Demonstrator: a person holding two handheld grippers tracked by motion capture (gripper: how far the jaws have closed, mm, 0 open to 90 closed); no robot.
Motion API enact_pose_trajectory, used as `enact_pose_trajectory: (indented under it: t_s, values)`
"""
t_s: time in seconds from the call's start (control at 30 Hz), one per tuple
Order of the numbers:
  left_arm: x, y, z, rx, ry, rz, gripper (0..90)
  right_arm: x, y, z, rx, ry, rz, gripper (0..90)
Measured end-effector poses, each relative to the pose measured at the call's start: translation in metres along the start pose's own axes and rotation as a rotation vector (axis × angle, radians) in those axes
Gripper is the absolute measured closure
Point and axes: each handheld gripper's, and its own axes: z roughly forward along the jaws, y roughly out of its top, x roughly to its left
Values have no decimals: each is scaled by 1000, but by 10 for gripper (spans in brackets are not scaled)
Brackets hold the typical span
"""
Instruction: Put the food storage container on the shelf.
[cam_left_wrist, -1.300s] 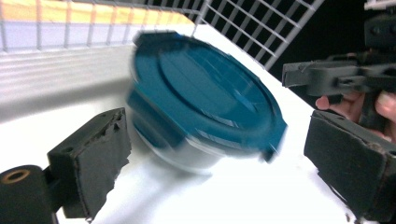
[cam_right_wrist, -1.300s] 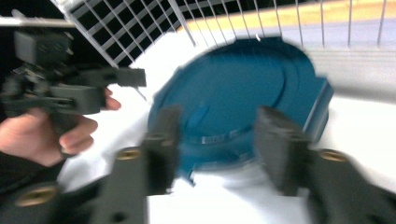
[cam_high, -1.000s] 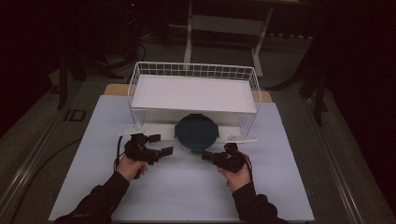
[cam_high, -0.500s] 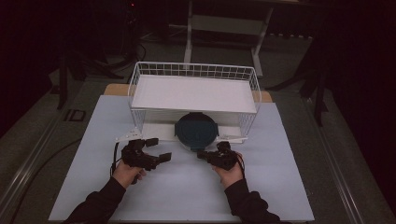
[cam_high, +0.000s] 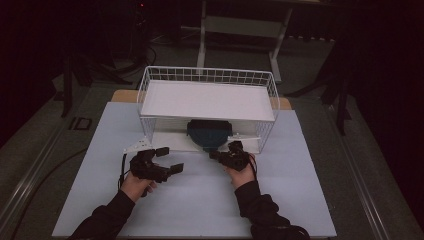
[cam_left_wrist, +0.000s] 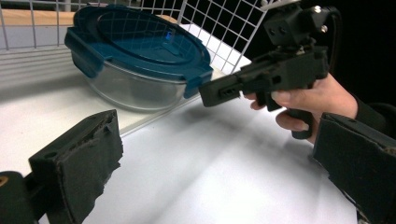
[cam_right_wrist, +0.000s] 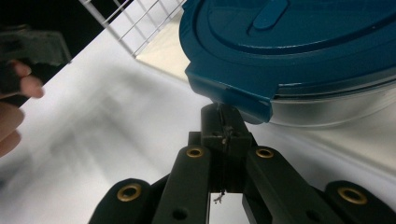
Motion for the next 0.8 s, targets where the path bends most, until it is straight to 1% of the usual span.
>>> enact_pose_trajectory:
  t_s: [0.07,0.17,0.23,0.33,0.4,0.43,0.47,0.53,0.57,0.63,0.67,0.7,0.77,0.8]
  values:
    - [0,0,0,3,1,0,14,-2,3,2,-3,-12,-5,900]
    - [0,0,0,2,0,3,14,-6,7,5,-9,-21,10,900]
    - [0,0,0,3,1,2,14,-8,9,6,-12,-31,11,899]
    - [-1,0,0,3,2,5,14,-10,11,6,-17,-24,21,897]
    - [-2,0,0,0,0,9,14,-9,10,6,-16,-21,20,864]
    - [-3,0,0,4,-1,11,14,-9,10,6,-16,-13,23,834]
    - [-4,1,-1,5,-1,17,14,-7,9,4,-16,-5,17,800]
    - [-6,1,-2,4,0,25,14,-4,6,2,-19,0,-1,667]
    - [-6,1,-2,3,-3,26,14,-3,5,0,-21,12,-1,614]
    - [-8,1,-3,1,-5,27,14,0,1,-5,-27,20,-6,486]
    - [-9,1,-4,2,-5,31,14,1,-1,-7,-27,26,-10,436]
    - [-9,1,-4,2,-5,31,14,3,-3,-10,-36,23,-20,399]
    - [-12,1,-5,7,-2,47,14,6,-7,-16,-43,22,-26,365]
    - [-14,0,-6,5,-3,48,14,8,-10,-20,-46,26,-34,351]
